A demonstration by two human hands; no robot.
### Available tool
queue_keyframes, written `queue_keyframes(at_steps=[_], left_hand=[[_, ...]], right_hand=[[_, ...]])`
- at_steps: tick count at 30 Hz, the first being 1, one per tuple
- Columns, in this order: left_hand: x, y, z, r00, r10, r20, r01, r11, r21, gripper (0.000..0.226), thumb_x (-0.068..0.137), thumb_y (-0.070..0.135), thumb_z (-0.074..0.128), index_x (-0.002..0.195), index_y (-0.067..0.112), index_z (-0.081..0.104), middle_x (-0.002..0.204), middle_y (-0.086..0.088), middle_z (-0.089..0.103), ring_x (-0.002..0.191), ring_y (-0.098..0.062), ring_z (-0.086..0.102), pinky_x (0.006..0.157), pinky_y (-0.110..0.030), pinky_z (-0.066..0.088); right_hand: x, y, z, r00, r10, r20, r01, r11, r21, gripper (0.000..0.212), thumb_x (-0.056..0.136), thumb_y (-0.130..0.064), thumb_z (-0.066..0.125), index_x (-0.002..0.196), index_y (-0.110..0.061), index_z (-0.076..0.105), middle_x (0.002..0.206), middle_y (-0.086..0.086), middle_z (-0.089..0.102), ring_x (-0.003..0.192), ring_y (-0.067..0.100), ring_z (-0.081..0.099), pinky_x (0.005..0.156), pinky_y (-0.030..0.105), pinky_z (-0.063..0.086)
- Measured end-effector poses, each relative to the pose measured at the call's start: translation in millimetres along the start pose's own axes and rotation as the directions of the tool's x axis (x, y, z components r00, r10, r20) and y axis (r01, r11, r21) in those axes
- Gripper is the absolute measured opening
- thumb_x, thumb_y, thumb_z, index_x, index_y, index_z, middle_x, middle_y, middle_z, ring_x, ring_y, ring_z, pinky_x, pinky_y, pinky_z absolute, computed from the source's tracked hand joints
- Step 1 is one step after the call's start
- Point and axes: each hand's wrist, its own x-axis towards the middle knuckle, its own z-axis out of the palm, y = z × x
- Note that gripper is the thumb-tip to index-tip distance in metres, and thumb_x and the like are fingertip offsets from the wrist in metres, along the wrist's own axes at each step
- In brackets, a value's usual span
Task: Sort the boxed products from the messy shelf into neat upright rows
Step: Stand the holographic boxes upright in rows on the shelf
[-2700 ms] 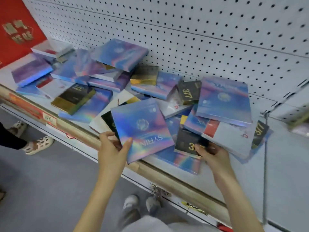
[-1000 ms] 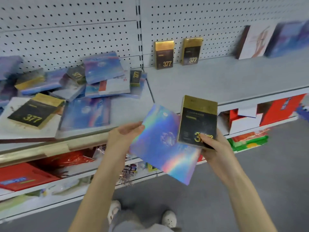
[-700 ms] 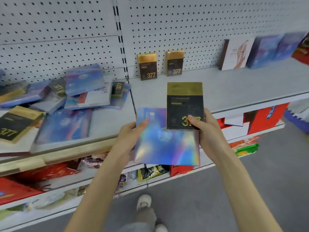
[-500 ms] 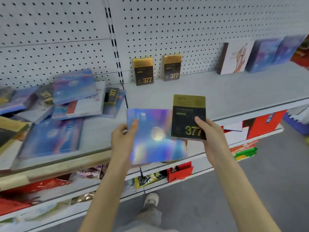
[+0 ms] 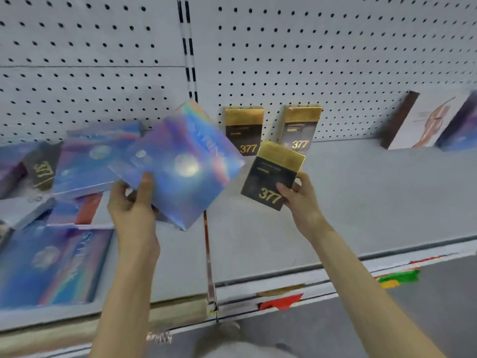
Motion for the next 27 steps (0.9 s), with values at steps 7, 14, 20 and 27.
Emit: queue_keyframes(at_steps=[7,14,20,27], left_hand=[[2.0,-7.7,6.8,0.991,-0.066,-0.12,0.059,0.997,-0.059,0.01,0.097,0.018,0.054,0.107,0.02,0.057,0.1,0.0,0.063,0.082,-0.013,0.062,0.06,-0.025,0.053],[-20.0,1.6,9.7,0.959,-0.006,-0.284,-0.01,0.998,-0.056,0.016,0.097,0.017,0.055,0.109,0.023,0.062,0.096,0.011,0.073,0.082,-0.005,0.069,0.068,-0.02,0.057],[-32.2,11.6,14.3,0.933,0.036,-0.358,-0.051,0.998,-0.033,0.026,0.098,0.017,0.052,0.123,0.018,0.055,0.099,0.012,0.072,0.086,-0.002,0.068,0.073,-0.018,0.055],[-40.2,19.0,6.3,0.934,0.036,-0.354,-0.068,0.995,-0.078,0.039,0.096,0.023,0.054,0.134,0.011,0.053,0.114,0.005,0.069,0.099,-0.007,0.066,0.083,-0.021,0.055]], right_hand=[[85.7,-5.8,35.4,0.979,-0.168,0.114,0.19,0.958,-0.214,0.041,0.088,0.002,0.065,0.122,-0.015,0.049,0.108,0.005,0.064,0.087,0.006,0.064,0.071,0.021,0.056],[128.0,-3.1,46.3,0.926,-0.361,0.107,0.37,0.819,-0.439,0.047,0.086,-0.01,0.071,0.13,-0.006,0.052,0.119,0.015,0.055,0.093,0.015,0.055,0.074,0.0,0.04],[121.4,-1.8,60.2,0.862,-0.496,0.104,0.466,0.696,-0.547,0.055,0.081,-0.022,0.077,0.126,-0.011,0.049,0.118,0.005,0.054,0.104,0.021,0.054,0.077,0.027,0.044],[120.5,2.2,72.0,0.891,-0.45,0.066,0.413,0.74,-0.532,0.054,0.079,-0.028,0.079,0.121,-0.015,0.048,0.112,0.0,0.058,0.097,0.02,0.058,0.074,0.036,0.05]])
